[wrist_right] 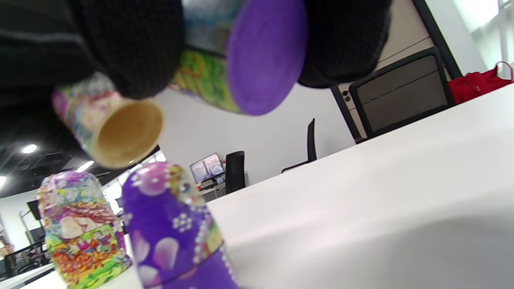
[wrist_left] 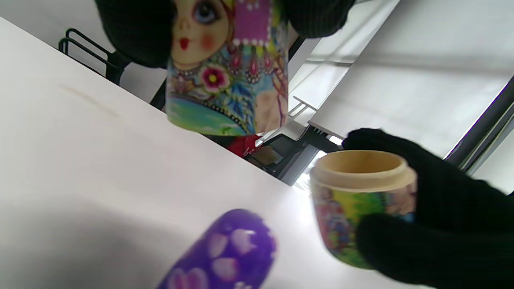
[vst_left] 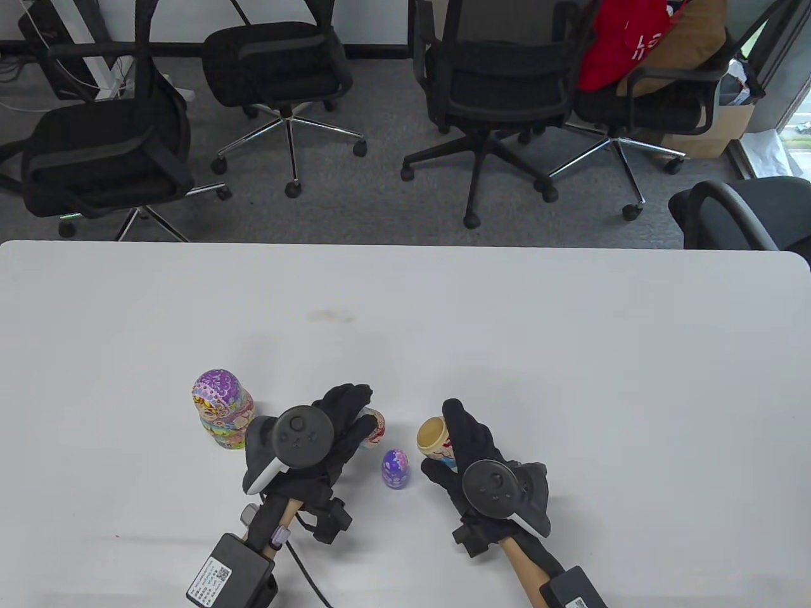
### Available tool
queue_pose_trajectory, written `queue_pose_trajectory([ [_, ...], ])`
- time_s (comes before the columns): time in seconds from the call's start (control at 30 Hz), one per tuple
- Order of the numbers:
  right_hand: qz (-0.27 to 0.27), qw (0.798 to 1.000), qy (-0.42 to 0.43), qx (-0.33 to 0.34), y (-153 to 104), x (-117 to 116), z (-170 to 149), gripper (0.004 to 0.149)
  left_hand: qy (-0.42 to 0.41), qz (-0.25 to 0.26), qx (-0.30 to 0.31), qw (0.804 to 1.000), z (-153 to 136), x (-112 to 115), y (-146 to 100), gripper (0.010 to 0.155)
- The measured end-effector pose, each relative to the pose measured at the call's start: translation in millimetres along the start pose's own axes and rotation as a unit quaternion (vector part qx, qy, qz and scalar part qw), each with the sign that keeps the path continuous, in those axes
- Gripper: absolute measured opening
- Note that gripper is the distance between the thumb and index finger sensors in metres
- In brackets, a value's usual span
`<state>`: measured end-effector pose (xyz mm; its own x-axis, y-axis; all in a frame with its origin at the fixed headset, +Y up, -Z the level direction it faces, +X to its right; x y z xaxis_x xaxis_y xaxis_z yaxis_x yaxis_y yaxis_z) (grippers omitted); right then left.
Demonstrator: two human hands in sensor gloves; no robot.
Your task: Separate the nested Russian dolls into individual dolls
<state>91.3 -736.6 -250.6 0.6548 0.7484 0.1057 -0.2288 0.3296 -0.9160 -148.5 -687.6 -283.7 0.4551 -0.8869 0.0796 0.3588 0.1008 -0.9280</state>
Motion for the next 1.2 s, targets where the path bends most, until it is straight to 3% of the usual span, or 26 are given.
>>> queue_pose_trajectory([
  [0.23,0.016,0.999,-0.011,0.026,-2.5,-7.8,12.4,0.093,-0.068,-0.009,0.043,0.997,17.4,0.2,-3.3,0.059],
  [0.53,0.015,0.999,-0.008,0.041,-3.9,-9.0,18.4,0.093,-0.079,-0.022,0.066,0.994,31.1,8.1,-4.7,0.06],
  [0.93,-0.013,0.999,-0.014,0.045,-4.6,-4.9,23.0,0.092,-0.077,-0.017,0.071,0.994,33.4,31.2,-2.9,0.06],
  [1.2,-0.024,0.998,-0.018,0.052,-2.9,-3.6,27.3,0.091,-0.104,-0.015,0.075,0.992,29.7,32.5,-1.9,0.06],
])
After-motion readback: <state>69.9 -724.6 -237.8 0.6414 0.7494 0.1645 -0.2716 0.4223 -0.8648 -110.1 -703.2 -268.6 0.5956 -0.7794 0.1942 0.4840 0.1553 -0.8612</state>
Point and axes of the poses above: the tracker on the back of each hand, its own z axis roughly to the thumb side, its own y axis roughly from the wrist to the fingertips, x = y × z, the point moved 1 cm from there along y, roughly from the wrist to the fingertips, and after that the axes turned 11 degrees about y, right-handed, at the moved point
